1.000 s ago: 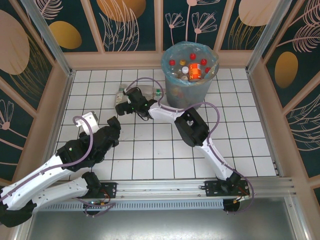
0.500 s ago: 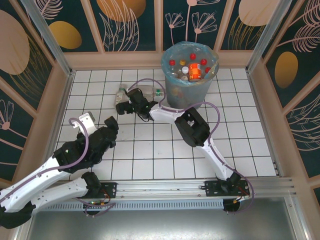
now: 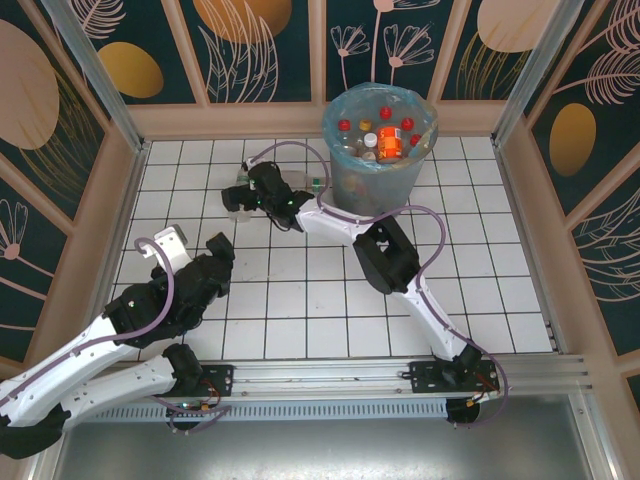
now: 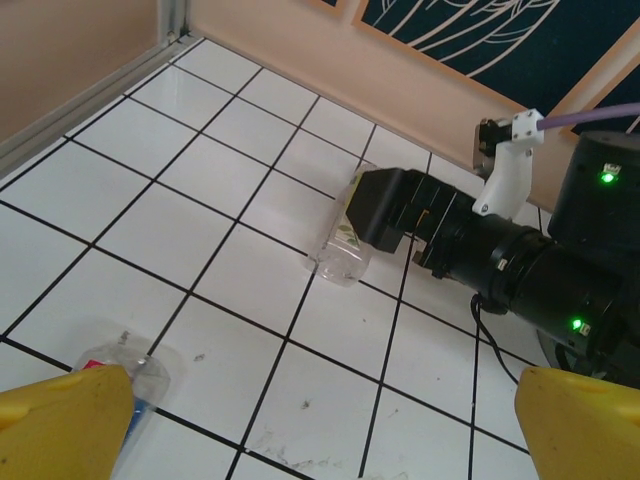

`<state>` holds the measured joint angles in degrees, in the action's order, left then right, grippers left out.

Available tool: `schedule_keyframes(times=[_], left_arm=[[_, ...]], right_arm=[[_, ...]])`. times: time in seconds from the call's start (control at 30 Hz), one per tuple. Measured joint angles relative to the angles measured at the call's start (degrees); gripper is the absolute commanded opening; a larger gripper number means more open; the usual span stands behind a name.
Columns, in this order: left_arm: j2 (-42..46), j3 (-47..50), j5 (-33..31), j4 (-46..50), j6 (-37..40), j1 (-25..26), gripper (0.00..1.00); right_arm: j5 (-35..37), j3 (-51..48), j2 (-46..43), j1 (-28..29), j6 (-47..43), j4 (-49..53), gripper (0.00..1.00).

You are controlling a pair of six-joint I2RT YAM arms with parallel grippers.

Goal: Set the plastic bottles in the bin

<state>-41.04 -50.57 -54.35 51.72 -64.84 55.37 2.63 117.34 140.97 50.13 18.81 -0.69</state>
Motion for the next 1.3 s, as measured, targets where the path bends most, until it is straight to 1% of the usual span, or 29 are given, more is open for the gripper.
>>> schedule_keyframes(times=[0.1, 0.27, 0.4, 0.53, 0.63, 0.77, 0.93, 1.0, 1.03, 1.1, 1.13, 1.17, 1.3], left_arm=[[-0.26, 0.00, -0.22, -0.02, 0.02, 0.00, 0.97], [-0.74, 0.00, -0.20, -0.02, 0.02, 0.00, 0.97], [-0.74, 0.00, -0.20, -0.02, 0.02, 0.00, 0.97], [-0.70, 0.00, -0.22, -0.02, 0.00, 0.00, 0.97], [-0.70, 0.00, -0.20, 0.00, 0.00, 0.00, 0.97], [-0.70, 0.00, -0.20, -0.02, 0.00, 0.00, 0.97], [-0.70, 0.00, -0.20, -0.02, 0.00, 0.00, 0.97], [-0.70, 0.00, -0.20, -0.02, 0.00, 0.00, 0.97], [-0.70, 0.00, -0.17, -0.02, 0.00, 0.00, 0.97], [-0.70, 0.00, -0.17, -0.02, -0.02, 0.00, 0.97], [-0.70, 0.00, -0.17, -0.02, -0.02, 0.00, 0.97], [-0.72, 0.00, -0.17, -0.02, -0.02, 0.00, 0.97], [-0.98, 0.00, -0.17, -0.04, -0.02, 0.00, 0.97]], right_arm=[[1.42, 1.97, 1.16, 0.11, -0.02, 1.57, 0.99], [4.02, 11.85, 7.50, 0.39, -0.48, 4.68, 0.99], [5.31, 15.54, 11.08, 0.59, -0.87, 7.13, 0.99], [5.86, 15.78, 12.33, 0.61, -1.14, 8.59, 0.98], [6.34, 16.00, 12.31, 0.68, -2.01, 8.79, 0.93], [6.29, 13.64, 10.82, 0.70, -3.28, 8.17, 0.80], [5.88, 12.24, 9.11, 0.46, -4.74, 10.16, 0.70], [5.14, 12.24, 9.07, 0.26, -5.07, 11.61, 0.70], [4.87, 12.22, 9.07, 0.20, -5.18, 12.07, 0.72], [4.28, 12.22, 9.07, -0.04, -5.64, 13.49, 0.81], [3.93, 12.22, 9.07, -0.15, -5.92, 13.88, 0.81], [3.69, 12.22, 9.07, -0.22, -6.16, 14.36, 0.80], [2.86, 12.26, 9.07, -0.55, -6.67, 15.58, 0.68]])
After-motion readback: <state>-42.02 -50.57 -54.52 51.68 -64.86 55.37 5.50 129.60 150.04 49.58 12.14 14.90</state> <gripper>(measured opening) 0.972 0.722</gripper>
